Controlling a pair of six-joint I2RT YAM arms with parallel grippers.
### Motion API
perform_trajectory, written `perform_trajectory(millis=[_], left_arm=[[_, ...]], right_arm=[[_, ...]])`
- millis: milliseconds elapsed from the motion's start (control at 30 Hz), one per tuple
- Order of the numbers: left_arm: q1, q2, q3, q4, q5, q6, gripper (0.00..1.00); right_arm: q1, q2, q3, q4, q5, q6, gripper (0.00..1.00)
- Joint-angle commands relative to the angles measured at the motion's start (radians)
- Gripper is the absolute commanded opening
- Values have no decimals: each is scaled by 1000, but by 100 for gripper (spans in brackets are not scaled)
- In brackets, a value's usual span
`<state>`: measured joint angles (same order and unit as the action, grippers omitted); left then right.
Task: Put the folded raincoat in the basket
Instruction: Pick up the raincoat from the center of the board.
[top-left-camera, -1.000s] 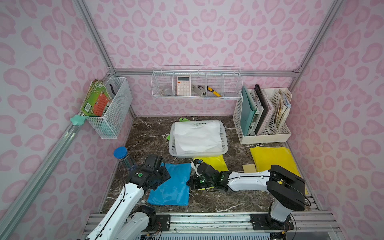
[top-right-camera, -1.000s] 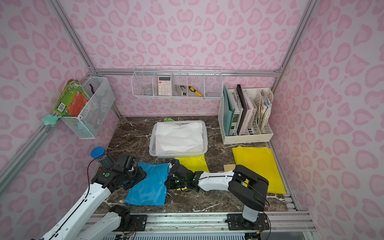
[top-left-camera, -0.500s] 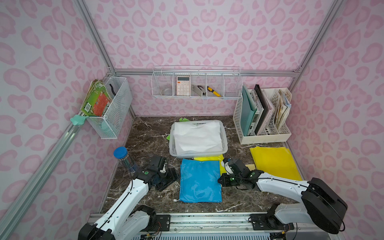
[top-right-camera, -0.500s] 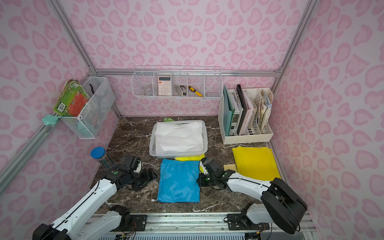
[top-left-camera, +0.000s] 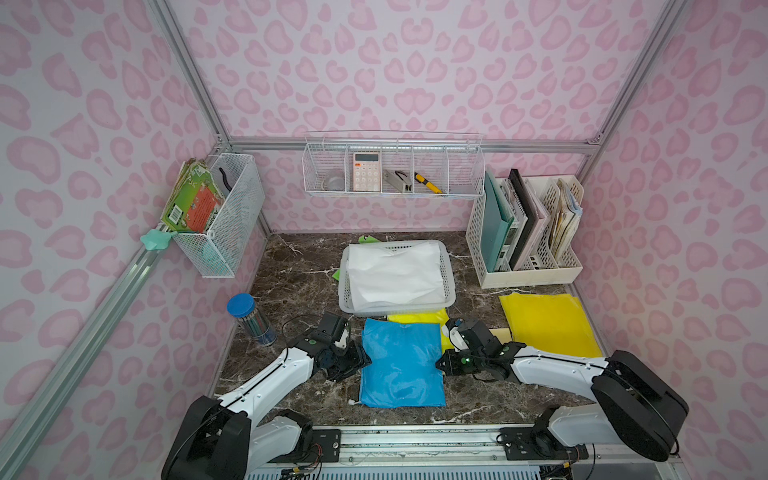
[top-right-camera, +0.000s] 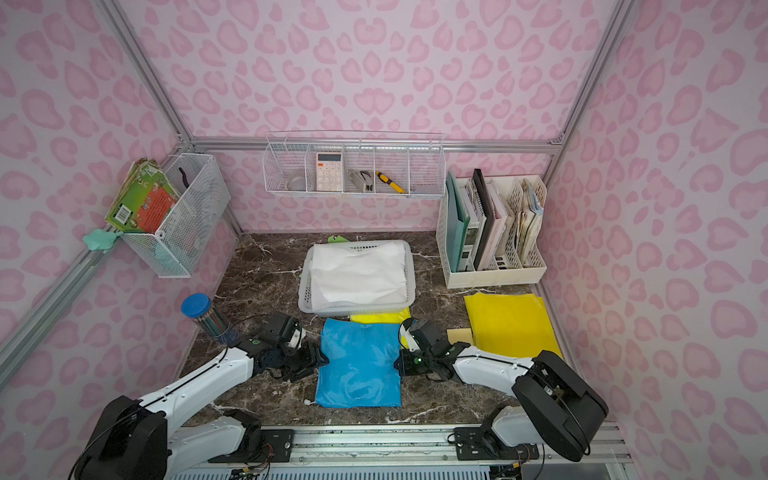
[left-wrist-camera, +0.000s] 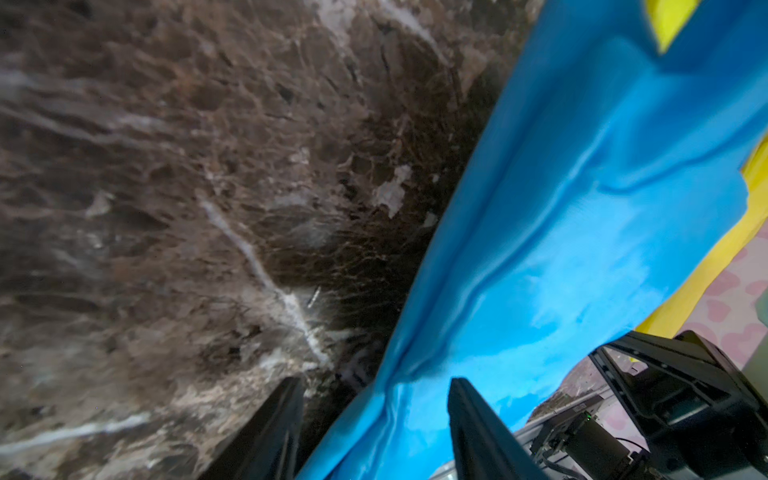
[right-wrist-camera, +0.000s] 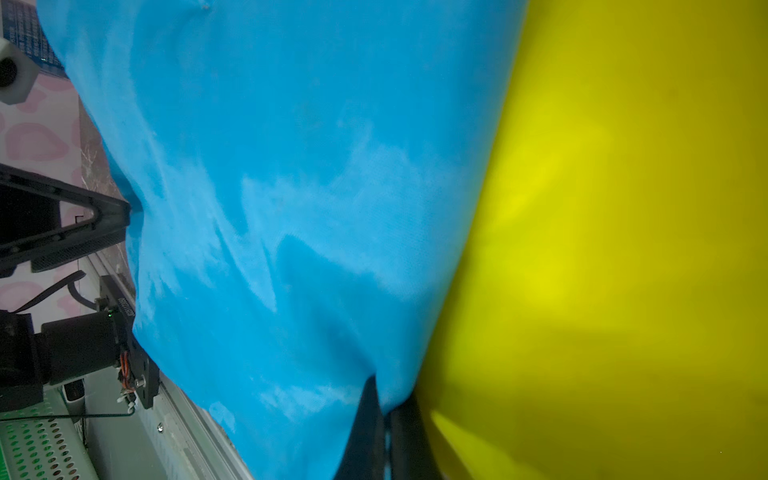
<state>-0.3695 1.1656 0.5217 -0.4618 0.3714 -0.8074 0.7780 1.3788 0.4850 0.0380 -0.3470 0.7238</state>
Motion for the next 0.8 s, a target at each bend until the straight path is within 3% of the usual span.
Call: perform_trajectory(millis=[0, 167, 467, 767], left_arm=[[-4, 16, -9, 45, -20, -4, 56], [-3, 26, -18, 85, -3, -13, 41], [-5, -30, 3, 26, -63, -38, 1], [-5, -216, 164, -371, -143, -45, 0]], right_arm=[[1, 11, 1, -24, 6, -14, 0], [0, 15, -2, -17, 2, -12, 0], [1, 15, 3, -15, -11, -10, 0], [70, -105, 82, -112, -29, 41, 0]])
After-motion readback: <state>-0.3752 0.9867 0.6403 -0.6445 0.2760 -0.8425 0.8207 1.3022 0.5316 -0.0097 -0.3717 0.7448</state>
